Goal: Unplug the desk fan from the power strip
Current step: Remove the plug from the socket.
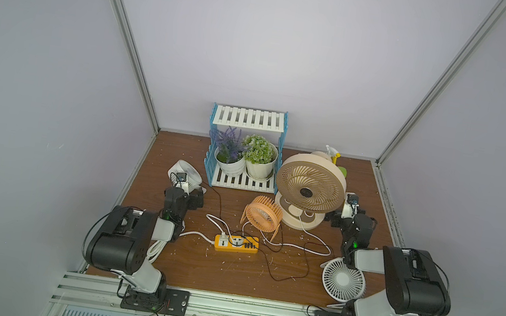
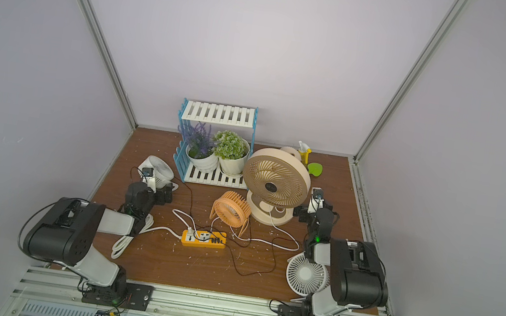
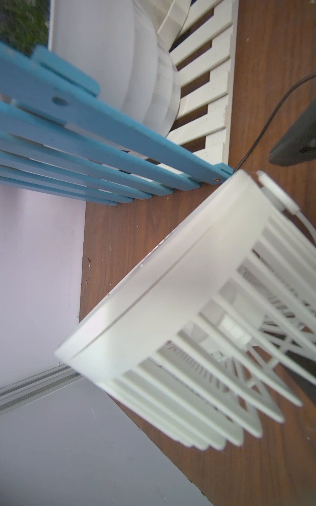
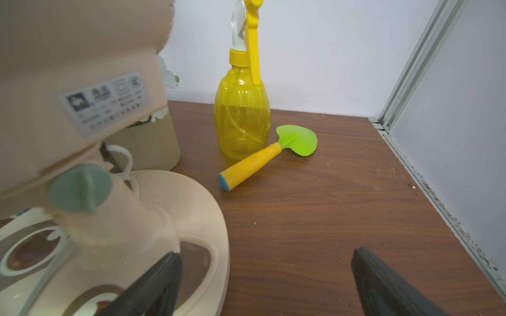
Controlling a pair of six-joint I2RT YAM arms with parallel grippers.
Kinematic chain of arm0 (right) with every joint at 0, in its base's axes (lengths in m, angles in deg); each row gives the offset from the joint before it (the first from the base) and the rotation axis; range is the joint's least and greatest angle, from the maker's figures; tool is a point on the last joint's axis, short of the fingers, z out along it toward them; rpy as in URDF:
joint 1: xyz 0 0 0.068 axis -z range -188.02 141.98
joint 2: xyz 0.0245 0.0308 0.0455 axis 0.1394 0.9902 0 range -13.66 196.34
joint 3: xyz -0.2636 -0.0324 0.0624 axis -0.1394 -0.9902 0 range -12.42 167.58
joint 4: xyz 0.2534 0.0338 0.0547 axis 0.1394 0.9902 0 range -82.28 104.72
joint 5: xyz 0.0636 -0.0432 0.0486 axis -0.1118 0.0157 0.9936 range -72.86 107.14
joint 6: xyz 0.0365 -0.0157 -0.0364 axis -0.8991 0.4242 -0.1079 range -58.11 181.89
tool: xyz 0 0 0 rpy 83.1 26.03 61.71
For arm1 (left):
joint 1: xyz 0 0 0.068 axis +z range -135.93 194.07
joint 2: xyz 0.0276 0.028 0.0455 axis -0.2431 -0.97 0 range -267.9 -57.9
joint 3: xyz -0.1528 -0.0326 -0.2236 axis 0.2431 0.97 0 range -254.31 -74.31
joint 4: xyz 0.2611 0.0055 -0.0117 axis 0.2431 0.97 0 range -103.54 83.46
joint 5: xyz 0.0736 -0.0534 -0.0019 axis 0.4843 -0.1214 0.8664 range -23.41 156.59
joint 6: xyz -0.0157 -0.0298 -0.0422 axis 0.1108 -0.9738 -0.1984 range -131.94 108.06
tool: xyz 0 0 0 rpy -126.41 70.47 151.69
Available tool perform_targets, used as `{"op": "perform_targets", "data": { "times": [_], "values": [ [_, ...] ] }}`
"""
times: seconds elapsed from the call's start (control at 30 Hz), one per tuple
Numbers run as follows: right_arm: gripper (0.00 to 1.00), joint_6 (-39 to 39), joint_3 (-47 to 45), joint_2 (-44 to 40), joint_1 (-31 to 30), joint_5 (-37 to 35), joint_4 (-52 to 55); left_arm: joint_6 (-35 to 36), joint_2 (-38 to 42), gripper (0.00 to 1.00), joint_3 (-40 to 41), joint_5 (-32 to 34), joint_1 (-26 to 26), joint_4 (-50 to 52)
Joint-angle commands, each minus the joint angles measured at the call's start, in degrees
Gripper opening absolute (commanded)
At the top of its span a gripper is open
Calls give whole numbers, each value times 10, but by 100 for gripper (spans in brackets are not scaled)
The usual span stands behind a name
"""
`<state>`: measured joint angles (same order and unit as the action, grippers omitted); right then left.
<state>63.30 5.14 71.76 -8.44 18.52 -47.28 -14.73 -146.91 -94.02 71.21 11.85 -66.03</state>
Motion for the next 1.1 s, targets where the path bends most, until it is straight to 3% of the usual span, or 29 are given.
{"op": "perform_targets", "data": {
  "times": [0.0, 0.17, 0.27, 0.37, 0.47, 0.57, 0.63, 0.87, 1.07],
  "values": [
    [99, 14, -30, -105, -3, 26, 10, -8, 53, 99, 10, 17, 3, 6],
    [99, -23, -44, -365, -4, -12, 204, -39, 196, 99, 62, 69, 2, 17],
    [99, -115, -44, -523, -3, -103, 376, -104, 289, 99, 75, 151, 3, 65],
    [99, -217, -42, -684, -3, -176, 522, -143, 377, 99, 44, 171, 8, 212],
    [99, -266, -37, -772, -2, -141, 582, -168, 418, 99, -40, 147, 18, 433],
    [99, -308, 2, -774, -3, -111, 677, -200, 419, 99, -120, 123, 19, 589],
    [99, -325, 30, -749, -3, -82, 714, -209, 422, 99, -148, 92, 20, 639],
    [99, -391, 149, -591, -3, -4, 831, -289, 435, 99, -180, 21, 20, 722],
    [99, -368, 211, -508, -3, 68, 850, -322, 439, 99, -202, -64, 8, 794]
  ]
}}
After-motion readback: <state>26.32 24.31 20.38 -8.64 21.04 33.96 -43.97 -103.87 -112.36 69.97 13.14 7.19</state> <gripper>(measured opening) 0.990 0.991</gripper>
